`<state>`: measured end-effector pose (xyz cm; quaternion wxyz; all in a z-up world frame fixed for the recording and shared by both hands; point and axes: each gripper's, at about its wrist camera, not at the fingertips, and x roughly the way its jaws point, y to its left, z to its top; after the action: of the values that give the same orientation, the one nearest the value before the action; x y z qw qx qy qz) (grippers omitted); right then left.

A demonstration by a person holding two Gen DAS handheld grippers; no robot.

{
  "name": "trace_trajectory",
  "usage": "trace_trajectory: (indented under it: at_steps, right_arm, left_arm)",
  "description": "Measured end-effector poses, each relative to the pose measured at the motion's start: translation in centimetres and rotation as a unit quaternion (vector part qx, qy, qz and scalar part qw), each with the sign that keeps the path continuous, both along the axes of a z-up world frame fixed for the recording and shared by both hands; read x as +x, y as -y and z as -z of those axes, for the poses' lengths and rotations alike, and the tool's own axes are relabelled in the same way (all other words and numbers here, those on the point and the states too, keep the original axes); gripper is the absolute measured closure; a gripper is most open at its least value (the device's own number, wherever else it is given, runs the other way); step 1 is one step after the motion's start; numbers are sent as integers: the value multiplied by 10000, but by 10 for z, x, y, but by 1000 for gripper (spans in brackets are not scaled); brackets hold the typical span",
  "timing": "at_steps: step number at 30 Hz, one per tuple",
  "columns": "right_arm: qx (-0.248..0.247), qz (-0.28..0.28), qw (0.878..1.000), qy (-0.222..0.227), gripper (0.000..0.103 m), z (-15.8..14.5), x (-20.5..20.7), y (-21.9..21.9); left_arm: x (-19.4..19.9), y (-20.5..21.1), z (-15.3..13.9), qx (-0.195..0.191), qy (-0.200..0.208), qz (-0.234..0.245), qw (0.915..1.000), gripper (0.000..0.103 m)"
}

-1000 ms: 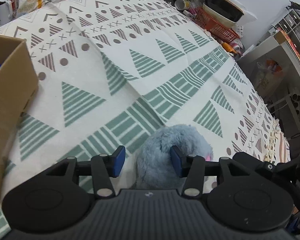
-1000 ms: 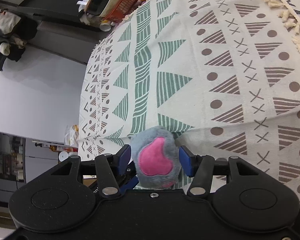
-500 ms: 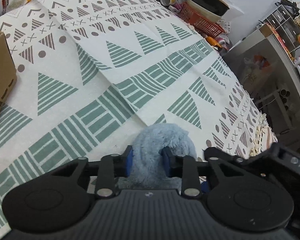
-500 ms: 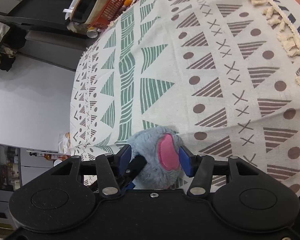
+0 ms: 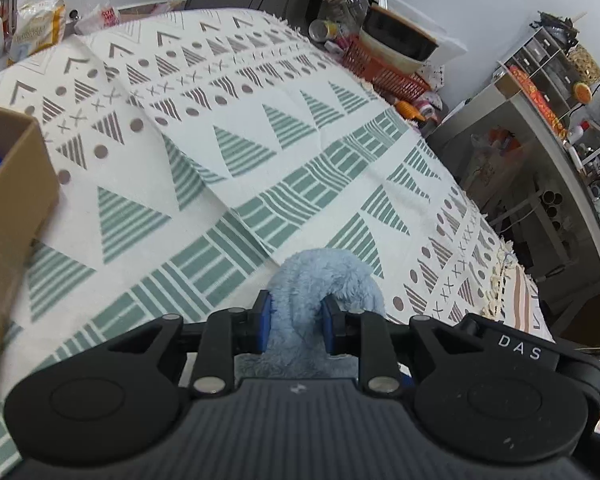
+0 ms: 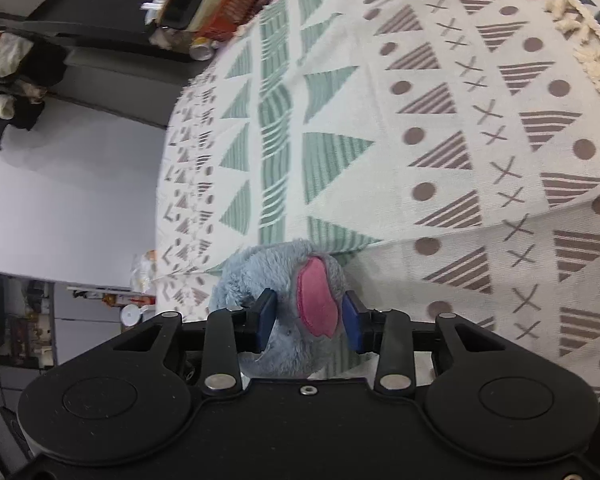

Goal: Organize soft objects
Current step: 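Close the right tool on the grey plush while the left tool grips it too, then carry the grey plush in both tools over the box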

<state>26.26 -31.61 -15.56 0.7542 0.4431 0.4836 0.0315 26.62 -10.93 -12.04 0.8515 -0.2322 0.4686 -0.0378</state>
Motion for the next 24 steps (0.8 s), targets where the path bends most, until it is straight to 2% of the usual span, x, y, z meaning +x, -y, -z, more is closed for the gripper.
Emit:
trace_trajectory:
  at_steps: [2, 4, 7, 13, 20, 24]
  right_arm:
    - [-25, -106, 9998, 143, 72, -5, -1, -7]
    - [-6, -210, 9993, 294, 82, -9, -3, -15]
    - [-98, -401, 9978, 526, 84, -18, -4, -31]
    - [49, -708, 9932, 927, 87, -37, -13, -53]
    - [-37, -1092, 9855, 1299, 87, -54, -23, -84]
    - [-41, -1473, 9763, 1584, 87, -62, -26, -104]
  left_arm:
    - [-4, -5, -8, 45, 66, -34, 10000, 79]
    - [-8, -10, -14, 75, 122, -80, 9999, 79]
    - [-16, -22, -25, 216, 250, -209, 9992, 79]
    - [-31, -49, -47, 252, 441, -390, 9979, 79]
    - [-47, -78, -63, 301, 535, -579, 9964, 79]
    - [-58, -101, -74, 347, 594, -734, 9949, 79]
